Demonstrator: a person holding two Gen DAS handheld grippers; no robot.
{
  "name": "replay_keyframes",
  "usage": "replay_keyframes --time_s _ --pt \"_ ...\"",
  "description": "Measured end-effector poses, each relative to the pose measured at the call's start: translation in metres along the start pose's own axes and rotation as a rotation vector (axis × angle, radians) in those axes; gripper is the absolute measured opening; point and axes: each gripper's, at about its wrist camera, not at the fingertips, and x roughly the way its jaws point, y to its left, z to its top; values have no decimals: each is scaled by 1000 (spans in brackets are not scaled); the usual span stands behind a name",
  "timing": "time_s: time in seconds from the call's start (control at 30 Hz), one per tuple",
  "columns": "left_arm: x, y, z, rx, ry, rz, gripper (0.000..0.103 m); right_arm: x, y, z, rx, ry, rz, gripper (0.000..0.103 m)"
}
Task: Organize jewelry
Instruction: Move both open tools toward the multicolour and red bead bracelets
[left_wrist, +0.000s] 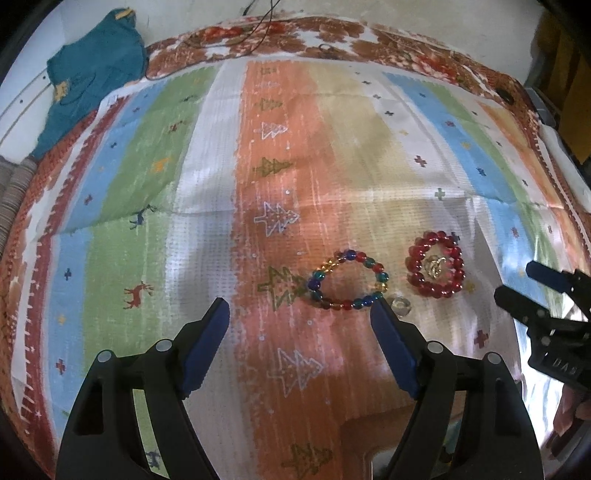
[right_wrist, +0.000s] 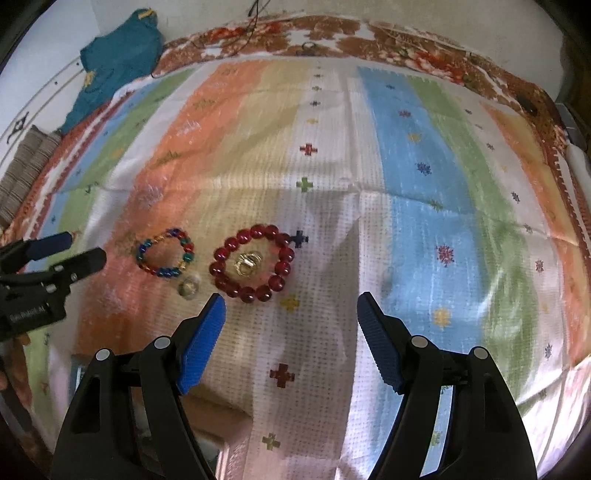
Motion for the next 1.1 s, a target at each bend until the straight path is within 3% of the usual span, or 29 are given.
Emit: replay_keyframes --time_s 0.27,1.1 --pt "17 3 4 -7 26 -10 78 17 -6 6 27 17 26 73" --pt "56 0 13 18 67 -6 78 58 -4 18 14 80 -16 73"
